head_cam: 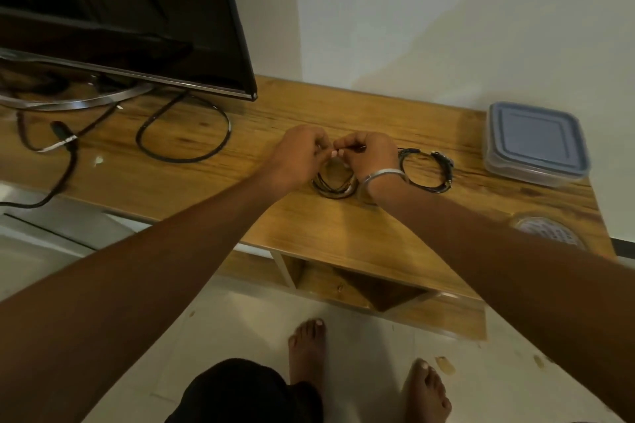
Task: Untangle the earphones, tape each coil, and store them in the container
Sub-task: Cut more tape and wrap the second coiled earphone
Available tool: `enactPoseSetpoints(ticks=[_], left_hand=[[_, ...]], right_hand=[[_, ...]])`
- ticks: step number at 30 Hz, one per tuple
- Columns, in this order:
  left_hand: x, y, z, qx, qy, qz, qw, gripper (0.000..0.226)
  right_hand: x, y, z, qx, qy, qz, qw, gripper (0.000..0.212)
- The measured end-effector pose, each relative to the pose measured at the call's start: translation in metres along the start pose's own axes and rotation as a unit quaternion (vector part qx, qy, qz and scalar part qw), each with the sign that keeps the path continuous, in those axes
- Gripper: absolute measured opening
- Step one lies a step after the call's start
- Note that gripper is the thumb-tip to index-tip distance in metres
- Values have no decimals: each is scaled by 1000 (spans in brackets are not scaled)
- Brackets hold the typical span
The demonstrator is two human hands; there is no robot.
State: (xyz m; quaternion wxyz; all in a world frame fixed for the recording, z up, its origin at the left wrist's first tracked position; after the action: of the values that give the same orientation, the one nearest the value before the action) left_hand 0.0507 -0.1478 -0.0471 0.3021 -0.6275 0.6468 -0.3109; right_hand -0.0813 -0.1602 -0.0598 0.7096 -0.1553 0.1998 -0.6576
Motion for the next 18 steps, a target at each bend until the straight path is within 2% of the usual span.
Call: enactPoseSetpoints(ticks=[3, 6, 9, 14, 18], left_hand=[[7, 1, 13, -20, -22, 3, 1000, 5], [10, 3, 21, -20, -9, 1, 1000, 10], [8, 3, 23, -6, -4, 2, 1000, 13], [5, 5, 27, -4, -39, 55, 998, 21], [4, -4, 24, -8, -71, 19, 997, 12]], right_hand=[[6, 10, 16, -103, -62, 13, 993, 19], [5, 21, 25, -185, -128, 16, 974, 21], [3, 23, 24, -198, -140, 10, 970, 23], [-5, 32, 30, -234, -156, 69, 957, 27], [-7, 30, 29, -277, -152, 102, 943, 44]])
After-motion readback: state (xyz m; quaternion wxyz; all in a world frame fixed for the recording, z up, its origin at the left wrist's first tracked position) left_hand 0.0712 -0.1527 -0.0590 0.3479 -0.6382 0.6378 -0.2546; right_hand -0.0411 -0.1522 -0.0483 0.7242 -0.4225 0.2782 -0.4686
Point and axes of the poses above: each hand's wrist, its own x-axis towards the middle knuckle, its own y-axis out of the palm, z = x × y, the point moved 10 cm from there along x, towards the middle knuckle, and after that the axes turned 2 degrees about z, right-handed, at the moved point
